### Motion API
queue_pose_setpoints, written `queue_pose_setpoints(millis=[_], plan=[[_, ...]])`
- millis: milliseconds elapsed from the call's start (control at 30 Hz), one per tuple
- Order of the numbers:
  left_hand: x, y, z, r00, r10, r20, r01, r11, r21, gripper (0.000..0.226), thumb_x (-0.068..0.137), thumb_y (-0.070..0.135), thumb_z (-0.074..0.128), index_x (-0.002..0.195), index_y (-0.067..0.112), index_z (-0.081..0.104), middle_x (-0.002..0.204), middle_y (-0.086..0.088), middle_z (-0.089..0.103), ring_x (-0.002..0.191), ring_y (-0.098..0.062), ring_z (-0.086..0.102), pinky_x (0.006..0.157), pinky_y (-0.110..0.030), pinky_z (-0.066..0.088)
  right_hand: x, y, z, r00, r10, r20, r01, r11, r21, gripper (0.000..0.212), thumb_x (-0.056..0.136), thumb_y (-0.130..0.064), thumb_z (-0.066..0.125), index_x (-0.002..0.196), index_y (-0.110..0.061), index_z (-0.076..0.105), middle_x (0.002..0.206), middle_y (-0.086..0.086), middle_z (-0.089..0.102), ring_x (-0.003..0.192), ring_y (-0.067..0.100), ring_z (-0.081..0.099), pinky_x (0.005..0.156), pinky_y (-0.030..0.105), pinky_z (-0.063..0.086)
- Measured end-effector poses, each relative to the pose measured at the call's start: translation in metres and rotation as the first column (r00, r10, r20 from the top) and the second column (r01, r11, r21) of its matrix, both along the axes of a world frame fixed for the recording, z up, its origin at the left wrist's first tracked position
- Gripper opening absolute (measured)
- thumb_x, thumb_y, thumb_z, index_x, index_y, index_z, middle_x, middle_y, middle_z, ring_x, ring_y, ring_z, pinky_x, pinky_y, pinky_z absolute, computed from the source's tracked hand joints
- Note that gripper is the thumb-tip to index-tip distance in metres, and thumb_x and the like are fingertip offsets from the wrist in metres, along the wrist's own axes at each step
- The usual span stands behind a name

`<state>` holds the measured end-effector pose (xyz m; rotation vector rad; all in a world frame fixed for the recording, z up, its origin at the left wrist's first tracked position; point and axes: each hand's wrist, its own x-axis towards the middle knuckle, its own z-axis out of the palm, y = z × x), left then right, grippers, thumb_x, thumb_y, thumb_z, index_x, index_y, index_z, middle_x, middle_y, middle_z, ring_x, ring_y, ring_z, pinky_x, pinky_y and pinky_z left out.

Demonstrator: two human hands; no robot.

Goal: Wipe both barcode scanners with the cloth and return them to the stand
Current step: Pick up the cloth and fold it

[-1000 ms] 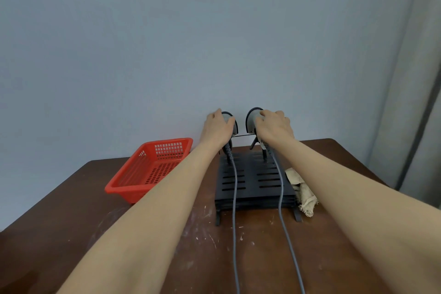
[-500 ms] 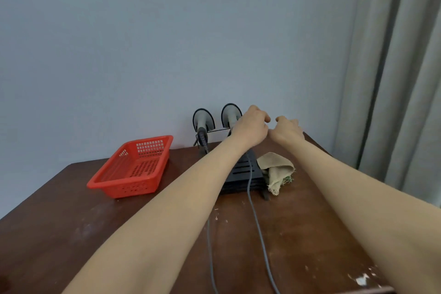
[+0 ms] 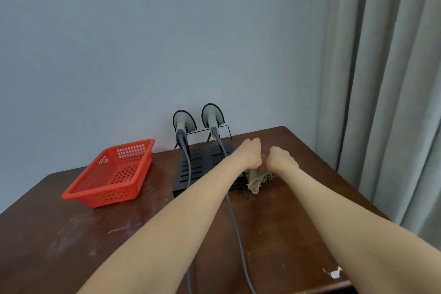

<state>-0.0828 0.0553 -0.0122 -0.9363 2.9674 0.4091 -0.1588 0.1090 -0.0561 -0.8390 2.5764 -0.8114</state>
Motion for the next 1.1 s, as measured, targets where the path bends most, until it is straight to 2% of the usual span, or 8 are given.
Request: queue_pose_setpoints(millis=[133, 200, 300, 567, 767, 900, 967, 1100], plan=[[0.000, -0.008, 0.003, 0.998, -0.016, -0.062, 0.017, 1.000, 0.013, 0.070, 0.087, 0.003, 0.053, 0.148, 0.005, 0.018, 0.145, -0.018, 0.034, 0.130, -0.031, 0.039, 0.098, -0.031, 0.039, -0.009, 0.000, 0.004, 0.996, -0.075, 0.037, 0.081, 0.981, -0.176, 0.027, 0.088, -0.018, 0.053, 0.113, -0.021, 0.062, 0.115, 0.010, 0.063, 0.103, 0.030, 0.061, 0.079, 0.033, 0.047], [-0.002, -0.010, 0.006, 0.994, -0.029, -0.105, 0.030, 0.999, 0.010, 0.073, 0.083, 0.008, 0.060, 0.146, 0.004, 0.024, 0.142, -0.017, 0.041, 0.129, -0.031, 0.042, 0.098, -0.033, 0.040, -0.013, 0.000, 0.013, 0.996, -0.014, 0.084, 0.039, 0.951, -0.308, 0.011, 0.087, -0.023, 0.052, 0.085, -0.025, 0.063, 0.098, 0.008, 0.065, 0.087, 0.028, 0.062, 0.069, 0.030, 0.046], [-0.007, -0.013, 0.011, 0.982, -0.037, -0.187, 0.043, 0.999, 0.027, 0.055, 0.081, 0.013, 0.060, 0.133, 0.006, 0.041, 0.122, -0.014, 0.056, 0.113, -0.030, 0.054, 0.084, -0.033, 0.045, -0.020, -0.003, 0.024, 0.992, 0.034, 0.123, 0.022, 0.904, -0.427, 0.023, 0.088, -0.024, 0.051, 0.066, -0.024, 0.057, 0.083, 0.004, 0.064, 0.079, 0.026, 0.059, 0.062, 0.030, 0.042], [-0.015, -0.016, 0.024, 0.891, 0.093, -0.444, -0.118, 0.993, -0.030, 0.026, 0.090, 0.013, 0.049, 0.107, 0.009, 0.067, 0.111, -0.013, 0.066, 0.105, -0.030, 0.060, 0.086, -0.033, 0.048, -0.034, 0.004, 0.043, 1.000, -0.016, 0.000, 0.014, 0.879, -0.477, 0.016, 0.089, -0.025, 0.054, 0.074, -0.021, 0.060, 0.086, 0.004, 0.060, 0.090, 0.027, 0.056, 0.070, 0.028, 0.037], [-0.011, -0.025, 0.044, 0.762, 0.200, -0.616, -0.213, 0.976, 0.053, 0.027, 0.092, 0.011, 0.042, 0.105, 0.005, 0.065, 0.110, -0.012, 0.066, 0.103, -0.027, 0.059, 0.084, -0.033, 0.047, -0.040, 0.015, 0.044, 0.997, 0.061, 0.049, -0.034, 0.902, -0.430, 0.020, 0.080, -0.033, 0.073, 0.090, -0.016, 0.069, 0.086, 0.002, 0.066, 0.084, 0.021, 0.060, 0.072, 0.029, 0.046], [-0.006, -0.026, 0.057, 0.744, 0.177, -0.644, -0.229, 0.973, 0.002, 0.021, 0.090, 0.009, 0.042, 0.078, 0.010, 0.058, 0.081, -0.012, 0.061, 0.074, -0.024, 0.054, 0.065, -0.030, 0.041, -0.040, 0.017, 0.047, 0.997, -0.057, 0.057, 0.073, 0.940, -0.334, 0.020, 0.082, -0.027, 0.067, 0.071, -0.011, 0.060, 0.068, 0.005, 0.057, 0.062, 0.023, 0.054, 0.054, 0.026, 0.040], [-0.002, -0.024, 0.059, 0.744, 0.163, -0.648, -0.221, 0.975, -0.009, 0.024, 0.087, 0.007, 0.044, 0.064, 0.013, 0.048, 0.070, -0.010, 0.052, 0.065, -0.021, 0.046, 0.060, -0.029, 0.036, -0.038, 0.012, 0.051, 0.982, -0.106, 0.156, 0.159, 0.911, -0.381, 0.021, 0.081, -0.019, 0.059, 0.064, -0.011, 0.049, 0.070, 0.009, 0.055, 0.063, 0.026, 0.054, 0.052, 0.027, 0.044], [0.002, -0.015, 0.062, 0.778, 0.131, -0.615, -0.173, 0.985, -0.009, 0.012, 0.086, 0.015, 0.050, 0.075, 0.014, 0.056, 0.072, 0.000, 0.054, 0.058, -0.012, 0.044, 0.052, -0.022, 0.036, -0.026, 0.006, 0.071, 0.805, 0.014, 0.593, 0.360, 0.783, -0.507, 0.008, 0.088, -0.012, 0.050, 0.087, -0.006, 0.053, 0.092, 0.018, 0.060, 0.078, 0.032, 0.061, 0.063, 0.043, 0.057]])
